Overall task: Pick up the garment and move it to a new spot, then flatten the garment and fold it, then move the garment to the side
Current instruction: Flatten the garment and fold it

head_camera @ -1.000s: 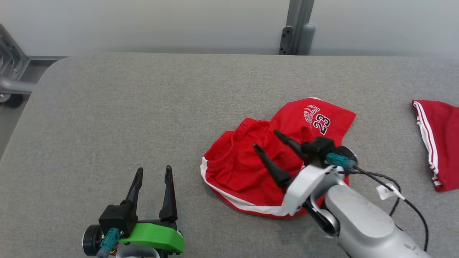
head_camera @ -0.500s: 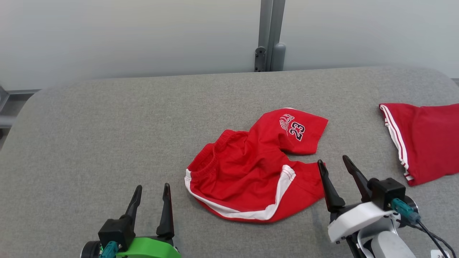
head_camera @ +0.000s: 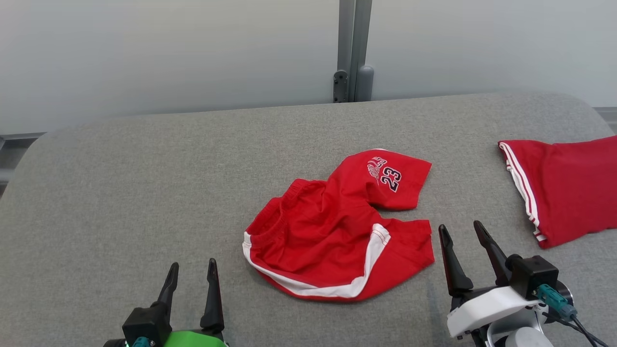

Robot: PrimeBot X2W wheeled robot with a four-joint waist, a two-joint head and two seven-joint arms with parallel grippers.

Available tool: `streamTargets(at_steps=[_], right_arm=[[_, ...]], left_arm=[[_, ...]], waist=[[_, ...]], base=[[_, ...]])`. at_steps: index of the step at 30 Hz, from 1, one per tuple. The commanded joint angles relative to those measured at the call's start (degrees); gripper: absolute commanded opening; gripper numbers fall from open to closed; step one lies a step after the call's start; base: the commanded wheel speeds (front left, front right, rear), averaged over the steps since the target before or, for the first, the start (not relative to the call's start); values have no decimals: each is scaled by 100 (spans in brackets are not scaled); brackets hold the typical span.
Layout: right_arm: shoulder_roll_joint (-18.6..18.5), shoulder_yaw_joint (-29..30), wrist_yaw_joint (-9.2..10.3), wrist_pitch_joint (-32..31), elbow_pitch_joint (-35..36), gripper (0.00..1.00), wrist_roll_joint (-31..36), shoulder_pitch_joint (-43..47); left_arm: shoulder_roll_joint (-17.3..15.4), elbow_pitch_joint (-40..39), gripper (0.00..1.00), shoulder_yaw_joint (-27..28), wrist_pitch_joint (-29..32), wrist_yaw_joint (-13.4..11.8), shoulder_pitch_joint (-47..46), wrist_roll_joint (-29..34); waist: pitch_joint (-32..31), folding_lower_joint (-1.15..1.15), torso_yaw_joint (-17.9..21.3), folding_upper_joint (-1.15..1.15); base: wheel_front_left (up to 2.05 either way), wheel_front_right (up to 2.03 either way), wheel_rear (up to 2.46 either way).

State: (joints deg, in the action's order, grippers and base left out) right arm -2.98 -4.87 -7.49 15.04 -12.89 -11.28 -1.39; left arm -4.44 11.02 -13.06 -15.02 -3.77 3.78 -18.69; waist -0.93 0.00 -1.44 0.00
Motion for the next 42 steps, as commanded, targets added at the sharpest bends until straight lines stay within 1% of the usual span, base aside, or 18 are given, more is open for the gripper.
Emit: streamTargets(at_steps=[1,11,14,19,23,25,29,33,38,42], right_arm=[[-3,2,0,17,32,100,46,57],[4,-20,0,17,134,100,-33,12],[5,-11,0,18,161,100,-27,14],[5,2,0,18,167,100,-33,-3],[5,-24,0,18,139,100,-33,-61],[5,-57,0,17,126,100,-44,-100],[5,-113,0,18,104,100,-67,-137],[4,-108,0,17,91,100,-54,-169],[5,-131,0,17,61,100,-34,-242],[4,-181,0,17,23,100,-39,-286]], left_arm=[[10,-24,100,20,-19,34,69,20],[48,58,100,46,-19,94,-18,118],[22,132,100,8,-18,147,-111,168],[-217,318,100,-205,105,363,-415,367],[-486,505,100,-369,402,573,-811,535],[-562,624,100,-458,531,661,-1009,610],[-586,856,100,-735,729,881,-1338,646],[-539,1099,100,-1057,840,1028,-1637,598],[-459,1516,100,-1395,913,1082,-2037,558],[-429,1993,100,-1622,1047,1110,-2368,572]], waist=[[0,0,-8,0],[32,0,-28,0],[45,0,-13,0],[69,0,14,0],[111,0,47,0],[145,0,72,0],[208,0,123,0],[269,0,157,0],[331,0,204,0],[381,0,260,0]], base=[[0,0,0],[0,0,0],[0,0,0],[0,0,0],[0,0,0],[0,0,0],[0,0,0],[0,0,0],[0,0,0],[0,0,0]])
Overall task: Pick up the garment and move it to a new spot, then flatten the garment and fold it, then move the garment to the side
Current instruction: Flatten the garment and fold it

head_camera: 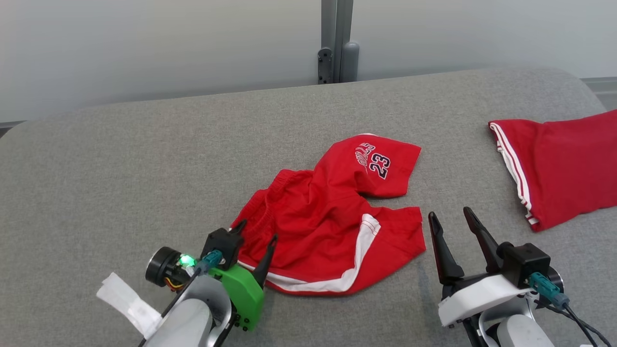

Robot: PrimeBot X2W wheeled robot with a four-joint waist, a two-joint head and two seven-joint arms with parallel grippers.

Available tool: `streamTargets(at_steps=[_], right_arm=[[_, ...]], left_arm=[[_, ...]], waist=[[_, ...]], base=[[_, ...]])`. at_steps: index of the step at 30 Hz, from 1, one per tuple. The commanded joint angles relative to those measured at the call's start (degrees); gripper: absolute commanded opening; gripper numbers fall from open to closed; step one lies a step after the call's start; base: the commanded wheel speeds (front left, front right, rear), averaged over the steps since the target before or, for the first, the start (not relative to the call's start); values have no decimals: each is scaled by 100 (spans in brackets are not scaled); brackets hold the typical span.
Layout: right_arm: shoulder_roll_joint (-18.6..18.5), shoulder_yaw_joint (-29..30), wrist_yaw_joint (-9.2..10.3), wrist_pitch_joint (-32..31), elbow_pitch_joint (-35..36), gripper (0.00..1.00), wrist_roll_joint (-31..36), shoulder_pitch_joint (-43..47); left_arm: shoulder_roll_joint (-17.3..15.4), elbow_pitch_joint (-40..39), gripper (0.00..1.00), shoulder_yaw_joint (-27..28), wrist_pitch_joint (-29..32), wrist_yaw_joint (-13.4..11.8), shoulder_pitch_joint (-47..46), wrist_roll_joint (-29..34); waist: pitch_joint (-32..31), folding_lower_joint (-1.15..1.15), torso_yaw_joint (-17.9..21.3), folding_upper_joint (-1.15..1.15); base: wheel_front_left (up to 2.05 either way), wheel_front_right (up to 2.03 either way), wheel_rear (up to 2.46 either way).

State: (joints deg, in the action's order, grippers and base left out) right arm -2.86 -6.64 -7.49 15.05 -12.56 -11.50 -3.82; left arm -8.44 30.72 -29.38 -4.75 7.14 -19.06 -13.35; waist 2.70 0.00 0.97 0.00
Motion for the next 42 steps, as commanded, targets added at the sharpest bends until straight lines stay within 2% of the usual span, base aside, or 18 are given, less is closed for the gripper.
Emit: streamTargets(at_steps=[1,4,5,6,8,9,18,26,33,39,42], right_arm=[[-7,-13,0,16,-20,100,-14,-60],[-8,-20,0,16,-29,100,-10,-98],[-8,-15,0,16,-30,100,-8,-96],[-8,-10,0,17,-29,100,-5,-91],[-8,16,0,16,-35,100,-1,-88],[-8,27,0,16,-34,100,0,-86],[-8,81,0,16,-44,100,-33,-52],[-7,79,0,17,-44,100,-65,37],[-101,-75,0,-158,-266,100,74,-36],[-418,-685,0,-455,-654,100,-115,-303],[-534,-997,0,-525,-872,100,-254,-544]], left_arm=[[-46,167,100,-41,67,22,-169,62],[-79,528,100,-117,201,18,-353,111],[-85,623,87,-129,238,-5,-407,135],[-92,716,44,-142,274,-23,-450,136],[-76,859,20,-141,320,-20,-507,94],[-73,923,0,-152,347,-18,-520,76],[-68,1079,0,-323,253,17,-530,-113],[-25,866,0,315,-287,-385,-262,-701],[-61,751,0,762,-316,-679,142,-1130],[-6,686,0,960,-340,-929,477,-1382],[11,629,0,938,-341,-974,559,-1368]], waist=[[32,0,32,0],[70,0,56,0],[79,0,60,0],[85,0,61,0],[95,0,52,0],[96,0,42,0],[34,0,-137,0],[-62,0,-278,0],[-118,0,-401,0],[-135,0,-515,0],[-123,0,-596,0]], base=[[0,0,0],[0,0,0],[0,0,0],[0,0,0],[0,0,0],[0,0,0],[0,0,0],[0,0,0],[0,0,0],[0,0,0],[0,0,0]])
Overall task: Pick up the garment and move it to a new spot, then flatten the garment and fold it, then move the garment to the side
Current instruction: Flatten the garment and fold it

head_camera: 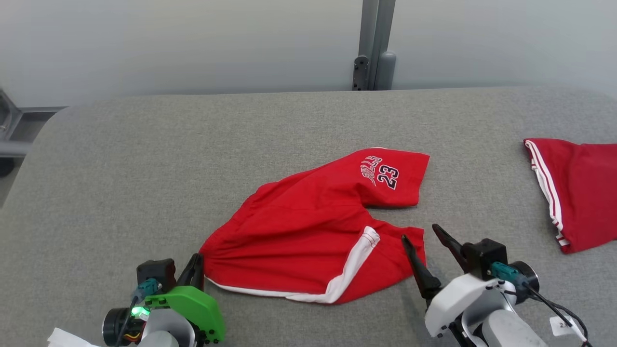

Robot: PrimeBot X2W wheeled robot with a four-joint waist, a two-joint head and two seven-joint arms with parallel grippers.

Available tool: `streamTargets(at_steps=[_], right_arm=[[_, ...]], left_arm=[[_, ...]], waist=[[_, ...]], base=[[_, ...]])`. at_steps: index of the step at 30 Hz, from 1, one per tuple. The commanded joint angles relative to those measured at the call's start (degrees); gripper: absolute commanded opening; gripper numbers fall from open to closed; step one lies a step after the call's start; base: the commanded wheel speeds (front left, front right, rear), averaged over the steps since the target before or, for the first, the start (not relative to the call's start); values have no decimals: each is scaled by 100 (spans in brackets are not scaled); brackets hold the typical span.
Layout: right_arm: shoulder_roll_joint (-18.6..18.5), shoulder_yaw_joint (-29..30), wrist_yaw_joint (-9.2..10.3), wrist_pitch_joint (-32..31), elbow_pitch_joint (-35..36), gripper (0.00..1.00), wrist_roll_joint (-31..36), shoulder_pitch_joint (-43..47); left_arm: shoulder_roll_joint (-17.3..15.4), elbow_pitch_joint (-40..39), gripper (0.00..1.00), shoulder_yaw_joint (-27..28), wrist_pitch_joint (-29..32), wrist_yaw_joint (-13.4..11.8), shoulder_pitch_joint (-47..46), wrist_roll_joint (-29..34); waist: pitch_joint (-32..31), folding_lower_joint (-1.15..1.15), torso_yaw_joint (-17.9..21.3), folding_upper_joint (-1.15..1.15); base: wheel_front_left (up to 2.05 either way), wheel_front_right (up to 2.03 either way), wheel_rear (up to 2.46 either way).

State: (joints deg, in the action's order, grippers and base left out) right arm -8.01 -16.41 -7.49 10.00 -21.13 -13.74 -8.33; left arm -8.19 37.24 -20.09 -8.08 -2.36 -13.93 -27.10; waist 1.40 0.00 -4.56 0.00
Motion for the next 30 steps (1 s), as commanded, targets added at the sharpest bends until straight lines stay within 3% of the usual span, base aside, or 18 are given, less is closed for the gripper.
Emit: streamTargets(at_steps=[1,2,3,4,5,14,23,26,27,30], right_arm=[[-59,-134,0,-46,-87,100,-86,-186],[-89,-262,0,-68,-163,100,-159,-290],[-111,-389,0,-109,-243,100,-241,-386],[-144,-520,0,-151,-324,100,-313,-482],[-193,-652,0,-200,-410,100,-385,-598],[-633,-1728,0,-629,-1138,100,-1251,-1406],[-921,-2594,0,-749,-1475,100,-2030,-1845],[-969,-2806,0,-669,-1573,16,-2182,-1981],[-979,-2873,0,-641,-1589,0,-2222,-2012],[-1029,-3044,0,-575,-1593,0,-2344,-2056]], left_arm=[[-16,-43,0,-8,-22,-33,63,25],[-15,-64,28,-28,-39,-37,79,45],[-6,-94,41,-46,-77,-45,78,70],[7,-118,89,-59,-104,-61,72,90],[22,-140,100,-74,-138,-62,69,93],[125,-592,100,-177,-411,-122,166,134],[80,-1138,100,-206,-410,-234,392,93],[53,-1256,100,-218,-381,-270,436,84],[42,-1291,100,-218,-369,-284,450,82],[11,-1373,100,-209,-339,-318,490,63]], waist=[[10,0,-76,0],[17,0,-103,0],[26,0,-137,0],[35,0,-173,0],[45,0,-209,0],[192,0,-569,0],[294,0,-662,0],[316,0,-657,0],[317,0,-647,0],[316,0,-602,0]], base=[[0,0,0],[0,0,0],[0,0,0],[0,0,0],[0,0,0],[0,0,0],[0,0,0],[0,0,0],[0,0,0],[0,0,0]])
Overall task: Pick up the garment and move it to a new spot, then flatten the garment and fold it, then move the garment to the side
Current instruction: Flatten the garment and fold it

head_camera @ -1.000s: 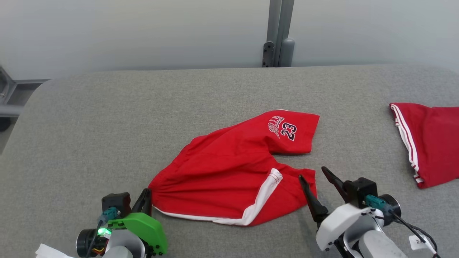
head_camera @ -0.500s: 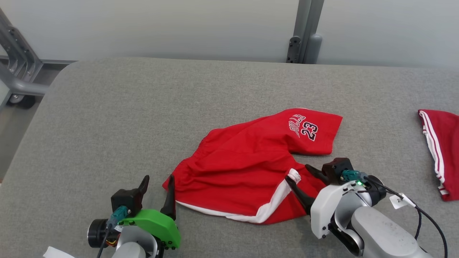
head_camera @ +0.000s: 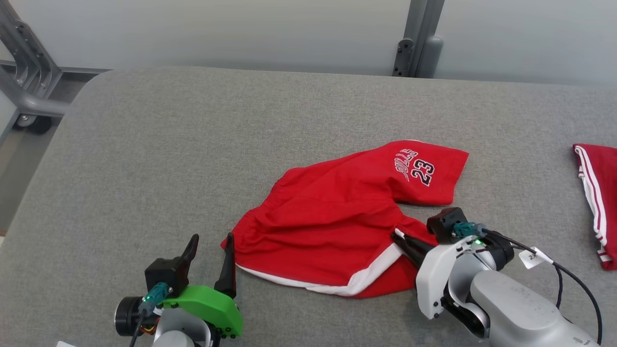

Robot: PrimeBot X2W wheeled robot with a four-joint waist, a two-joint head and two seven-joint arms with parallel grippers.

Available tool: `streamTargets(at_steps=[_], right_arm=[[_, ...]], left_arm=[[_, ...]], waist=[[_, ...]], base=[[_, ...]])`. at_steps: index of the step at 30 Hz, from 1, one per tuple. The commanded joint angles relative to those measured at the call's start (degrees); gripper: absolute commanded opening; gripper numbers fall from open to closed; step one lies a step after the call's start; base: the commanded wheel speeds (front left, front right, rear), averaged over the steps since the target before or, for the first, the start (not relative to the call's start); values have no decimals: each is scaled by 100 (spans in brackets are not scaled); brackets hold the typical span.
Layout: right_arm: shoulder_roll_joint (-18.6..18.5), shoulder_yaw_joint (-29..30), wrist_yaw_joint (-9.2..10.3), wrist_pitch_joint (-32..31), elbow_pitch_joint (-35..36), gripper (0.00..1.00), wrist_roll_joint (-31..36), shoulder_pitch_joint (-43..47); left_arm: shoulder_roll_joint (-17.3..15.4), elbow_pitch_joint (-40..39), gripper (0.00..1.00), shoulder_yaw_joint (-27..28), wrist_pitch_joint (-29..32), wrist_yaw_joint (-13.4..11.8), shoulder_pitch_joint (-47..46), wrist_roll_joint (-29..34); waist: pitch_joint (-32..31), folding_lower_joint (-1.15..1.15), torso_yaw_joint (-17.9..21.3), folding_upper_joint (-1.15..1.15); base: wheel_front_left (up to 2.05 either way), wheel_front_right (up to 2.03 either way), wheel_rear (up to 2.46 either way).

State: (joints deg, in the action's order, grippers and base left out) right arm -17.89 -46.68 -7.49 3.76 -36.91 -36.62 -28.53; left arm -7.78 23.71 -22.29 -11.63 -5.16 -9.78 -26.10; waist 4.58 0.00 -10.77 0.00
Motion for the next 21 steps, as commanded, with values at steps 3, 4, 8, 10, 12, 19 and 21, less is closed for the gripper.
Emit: streamTargets(at_steps=[3,4,8,10,12,19,21], right_arm=[[-143,-65,0,190,6,0,-129,-96],[-182,-50,0,256,19,0,-159,-92],[-368,153,0,552,68,0,-212,2],[-448,307,0,675,78,0,-217,85],[-513,492,0,785,107,0,-214,172],[-567,1162,0,1008,125,0,-77,501],[-537,1331,0,1035,136,0,-24,595]], left_arm=[[-62,-83,100,21,28,-58,102,-60],[-75,-105,100,29,28,-72,118,-70],[-125,-179,100,42,42,-99,175,-89],[-152,-210,100,50,50,-106,202,-100],[-184,-251,100,56,59,-100,227,-117],[-395,-458,100,-94,166,70,376,-63],[-458,-533,100,-208,225,178,451,-21]], waist=[[-9,0,82,0],[-12,0,108,0],[-21,0,212,0],[-21,0,264,0],[-13,0,324,0],[51,0,500,0],[65,0,529,0]], base=[[0,0,0],[0,0,0],[0,0,0],[0,0,0],[0,0,0],[0,0,0],[0,0,0]])
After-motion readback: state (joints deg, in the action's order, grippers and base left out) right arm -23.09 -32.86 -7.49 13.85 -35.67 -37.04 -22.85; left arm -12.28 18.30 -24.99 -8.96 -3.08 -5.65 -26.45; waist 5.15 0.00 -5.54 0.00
